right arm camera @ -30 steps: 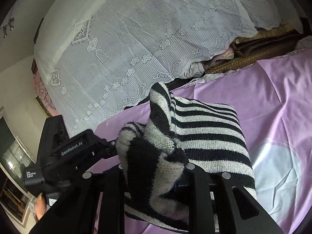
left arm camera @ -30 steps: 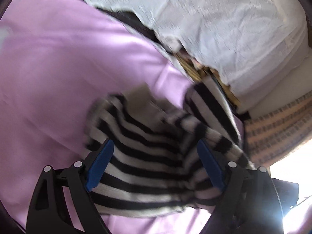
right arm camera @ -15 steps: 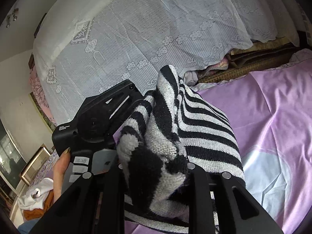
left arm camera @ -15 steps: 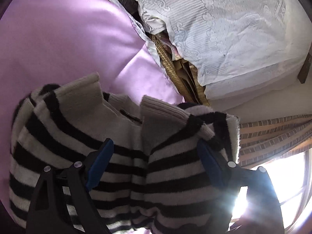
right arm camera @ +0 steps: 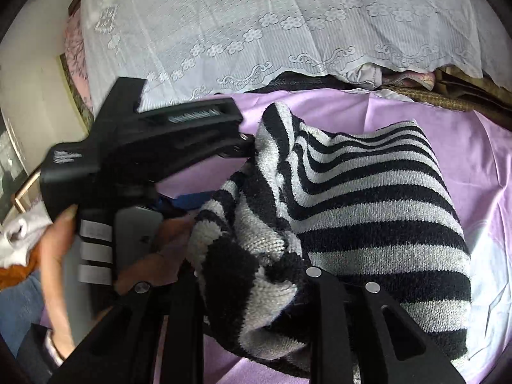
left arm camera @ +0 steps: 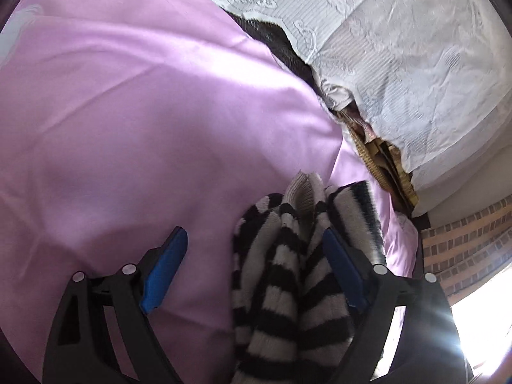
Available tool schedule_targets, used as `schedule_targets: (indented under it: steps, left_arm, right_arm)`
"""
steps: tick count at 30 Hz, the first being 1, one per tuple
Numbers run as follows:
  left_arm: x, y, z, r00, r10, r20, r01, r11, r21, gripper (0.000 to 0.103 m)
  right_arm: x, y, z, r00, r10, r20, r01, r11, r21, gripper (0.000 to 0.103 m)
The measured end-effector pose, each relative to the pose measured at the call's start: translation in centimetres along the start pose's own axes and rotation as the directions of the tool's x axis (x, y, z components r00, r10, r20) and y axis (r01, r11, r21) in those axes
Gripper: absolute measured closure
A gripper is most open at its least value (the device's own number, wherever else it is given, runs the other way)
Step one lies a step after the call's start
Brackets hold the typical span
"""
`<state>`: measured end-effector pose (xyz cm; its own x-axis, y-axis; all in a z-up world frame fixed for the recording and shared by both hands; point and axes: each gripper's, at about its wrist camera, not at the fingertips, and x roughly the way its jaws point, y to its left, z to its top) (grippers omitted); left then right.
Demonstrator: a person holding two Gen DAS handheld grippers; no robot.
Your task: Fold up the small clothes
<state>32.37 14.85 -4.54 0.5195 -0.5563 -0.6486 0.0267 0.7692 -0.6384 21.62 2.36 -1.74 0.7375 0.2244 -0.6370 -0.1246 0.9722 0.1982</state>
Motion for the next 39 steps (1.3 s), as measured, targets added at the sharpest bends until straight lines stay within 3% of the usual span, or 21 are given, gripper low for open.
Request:
schedule_targets:
  steps: [9, 12, 13, 16, 19, 22, 24, 28, 30, 32, 34, 39]
  left_arm:
    - [-4.2, 0.7, -0.5, 0.986, 0.115, 0.120, -0.116, 0.993, 0.004, 0.018]
    - [-5.6, 1.5, -0.8, 0.973, 0.164, 0.162, -0.164, 0.986, -0.014, 0.017]
    - [-5.8, 1.7, -0.9, 0.969, 0.181, 0.167, -0.180, 0.983, -0.019, 0.016]
    - [-6.2, 2.7, -1.4, 0.969, 0.190, 0.157, -0.185, 0.982, -0.048, 0.016]
    - [-6.9, 2.9, -2.1, 0.969, 0.191, 0.157, -0.184, 0.981, -0.053, 0.016]
    - [-8.1, 2.3, -2.7, 0.960, 0.215, 0.182, -0.213, 0.977, -0.027, 0.015]
    - [-9.1, 1.9, -2.9, 0.953, 0.225, 0.205, -0.226, 0.974, -0.019, 0.015]
    - [-10.8, 0.5, -3.5, 0.959, 0.167, 0.229, -0.171, 0.985, 0.000, 0.014]
    - [-11.0, -0.8, -3.9, 0.964, 0.142, 0.226, -0.154, 0.987, 0.037, 0.014]
    - [-10.3, -3.4, -4.9, 0.971, 0.113, 0.209, -0.140, 0.983, 0.118, 0.013]
    - [-9.5, -5.5, -6.1, 0.979, 0.082, 0.189, -0.118, 0.975, 0.188, 0.012]
    - [-7.4, -8.8, -9.0, 0.990, 0.038, 0.139, -0.079, 0.951, 0.299, 0.012]
  right_arm:
    - [0.4, 0.8, 0.0, 0.999, -0.017, 0.031, 0.018, 1.000, -0.024, 0.079]
    - [0.9, 1.7, -0.2, 0.999, -0.046, 0.018, 0.047, 0.996, -0.075, 0.078]
    - [1.2, 2.1, -0.3, 0.999, -0.047, 0.005, 0.048, 0.994, -0.098, 0.073]
    - [1.6, 3.6, -0.8, 0.999, -0.027, -0.019, 0.023, 0.982, -0.187, 0.036]
    - [0.6, 3.9, -1.2, 1.000, -0.010, -0.002, 0.009, 0.980, -0.199, 0.035]
    - [-1.4, 2.4, -0.9, 0.998, 0.065, 0.025, -0.062, 0.990, -0.129, 0.048]
    - [-3.4, 1.0, -0.7, 0.992, 0.120, 0.049, -0.115, 0.988, -0.101, 0.052]
    - [-8.2, -1.4, -0.5, 0.977, 0.139, 0.160, -0.122, 0.986, -0.114, 0.055]
    - [-10.3, -3.2, -0.5, 0.972, 0.089, 0.218, -0.071, 0.993, -0.091, 0.064]
    - [-11.1, -5.4, -0.5, 0.969, 0.023, 0.246, -0.014, 0.999, -0.040, 0.090]
    - [-11.0, -8.3, -0.9, 0.972, -0.036, 0.232, 0.025, 0.998, 0.051, 0.097]
    - [-8.3, -11.3, -2.4, 0.991, 0.006, 0.131, -0.027, 0.987, 0.161, 0.099]
